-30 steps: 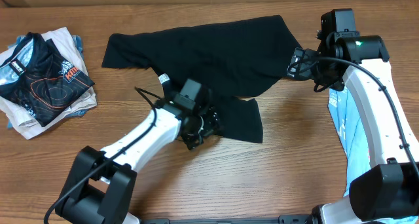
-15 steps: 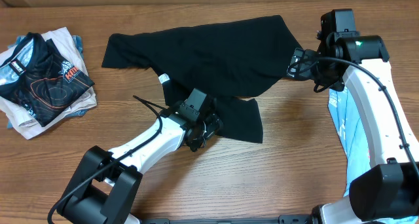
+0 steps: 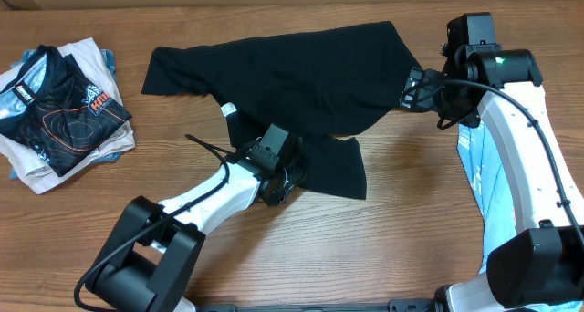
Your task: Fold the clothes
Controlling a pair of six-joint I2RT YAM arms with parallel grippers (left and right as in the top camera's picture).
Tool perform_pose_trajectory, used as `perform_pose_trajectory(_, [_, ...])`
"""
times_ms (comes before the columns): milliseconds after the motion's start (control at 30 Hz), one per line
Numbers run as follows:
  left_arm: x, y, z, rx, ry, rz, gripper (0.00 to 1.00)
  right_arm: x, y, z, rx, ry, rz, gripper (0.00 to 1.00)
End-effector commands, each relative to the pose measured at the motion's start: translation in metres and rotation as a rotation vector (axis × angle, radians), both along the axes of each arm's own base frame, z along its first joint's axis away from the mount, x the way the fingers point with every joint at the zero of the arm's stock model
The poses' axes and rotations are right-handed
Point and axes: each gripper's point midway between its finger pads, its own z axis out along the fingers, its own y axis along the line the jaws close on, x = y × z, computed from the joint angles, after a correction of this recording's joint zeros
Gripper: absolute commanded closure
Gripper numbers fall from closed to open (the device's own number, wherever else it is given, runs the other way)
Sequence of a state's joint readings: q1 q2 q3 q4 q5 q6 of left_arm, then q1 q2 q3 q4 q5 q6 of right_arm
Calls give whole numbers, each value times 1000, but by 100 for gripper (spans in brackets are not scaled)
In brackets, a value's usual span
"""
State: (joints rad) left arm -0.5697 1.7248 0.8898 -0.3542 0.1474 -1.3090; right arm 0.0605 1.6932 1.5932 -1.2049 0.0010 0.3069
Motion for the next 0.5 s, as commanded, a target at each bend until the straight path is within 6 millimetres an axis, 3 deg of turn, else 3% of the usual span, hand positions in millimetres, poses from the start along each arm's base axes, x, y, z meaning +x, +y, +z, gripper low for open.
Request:
perform_pose_trajectory(0, [-11,-1,-20,11,65,-5,62,2,-2,13,-3,-39,-4,0])
perform_pose_trajectory(133, [-10,-1,-19,9,56,-19,96,2,-2,13,-3,-40,-4,0])
perform_pose_trajectory(333, [-2,12,-5,17,15,-59,96,2,-2,13,-3,-39,-4,0])
perform_pose_trajectory(400, [3,29,6,36,-3,-52,96,2,-2,13,-3,-39,-5,0])
perform_pose_trajectory(467, [8,61,20,96,-28,-34,96,3,-2,13,-3,-40,-5,0])
